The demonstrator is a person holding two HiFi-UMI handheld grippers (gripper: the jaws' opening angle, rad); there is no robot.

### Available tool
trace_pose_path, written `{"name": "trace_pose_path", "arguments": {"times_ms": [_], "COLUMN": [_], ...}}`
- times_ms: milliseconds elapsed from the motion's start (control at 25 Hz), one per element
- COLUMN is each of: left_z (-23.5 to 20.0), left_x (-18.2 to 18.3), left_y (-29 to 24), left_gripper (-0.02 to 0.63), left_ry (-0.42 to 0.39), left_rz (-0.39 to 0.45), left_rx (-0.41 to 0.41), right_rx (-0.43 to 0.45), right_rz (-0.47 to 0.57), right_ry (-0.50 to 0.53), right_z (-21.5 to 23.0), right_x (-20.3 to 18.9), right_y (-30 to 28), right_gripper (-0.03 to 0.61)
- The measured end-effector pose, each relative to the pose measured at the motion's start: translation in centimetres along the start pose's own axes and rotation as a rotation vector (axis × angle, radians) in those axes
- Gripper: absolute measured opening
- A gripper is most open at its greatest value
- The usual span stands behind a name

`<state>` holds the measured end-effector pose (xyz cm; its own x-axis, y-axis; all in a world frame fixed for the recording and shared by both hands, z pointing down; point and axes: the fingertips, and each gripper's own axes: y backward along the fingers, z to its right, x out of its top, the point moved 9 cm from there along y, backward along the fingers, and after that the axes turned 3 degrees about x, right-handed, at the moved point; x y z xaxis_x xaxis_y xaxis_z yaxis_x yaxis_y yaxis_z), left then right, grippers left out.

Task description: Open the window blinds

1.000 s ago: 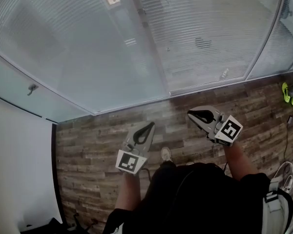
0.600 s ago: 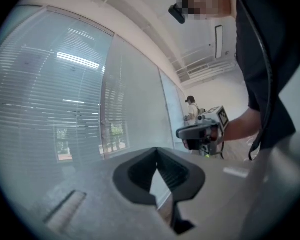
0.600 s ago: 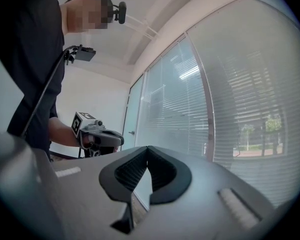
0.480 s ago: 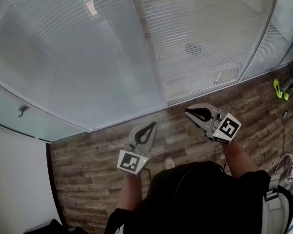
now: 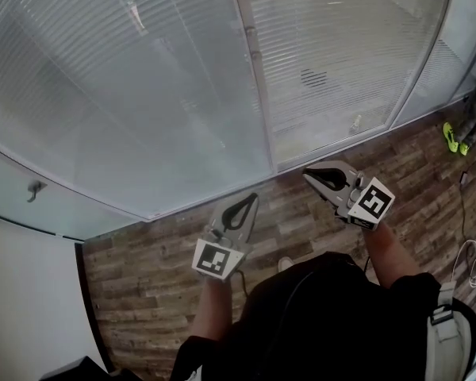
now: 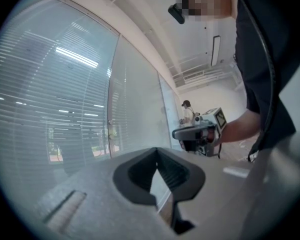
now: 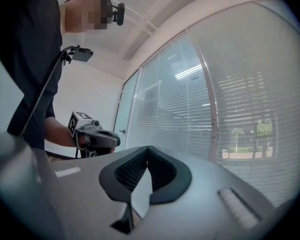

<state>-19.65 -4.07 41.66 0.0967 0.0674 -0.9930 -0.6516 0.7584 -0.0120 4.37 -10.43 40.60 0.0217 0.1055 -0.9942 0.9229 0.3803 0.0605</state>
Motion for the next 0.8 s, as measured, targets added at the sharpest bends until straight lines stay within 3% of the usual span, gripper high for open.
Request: {"name": "trace_pose_path", "arguments": {"times_ms": [800], "left_z": [-2.9], "left_x": [-0.7], "left_y": [0.3], "left_gripper": [0.005], "left_ry": [0.023], "left_rz": [0.014], "left_rx": [0.019], "right_rx": [-0.018], "right_rz": [-0.012], "right_ry": [0.032], "right_z": [1.7], "right_x": [0.9], "right_y": [-2.7], "right_gripper": [0.005]}}
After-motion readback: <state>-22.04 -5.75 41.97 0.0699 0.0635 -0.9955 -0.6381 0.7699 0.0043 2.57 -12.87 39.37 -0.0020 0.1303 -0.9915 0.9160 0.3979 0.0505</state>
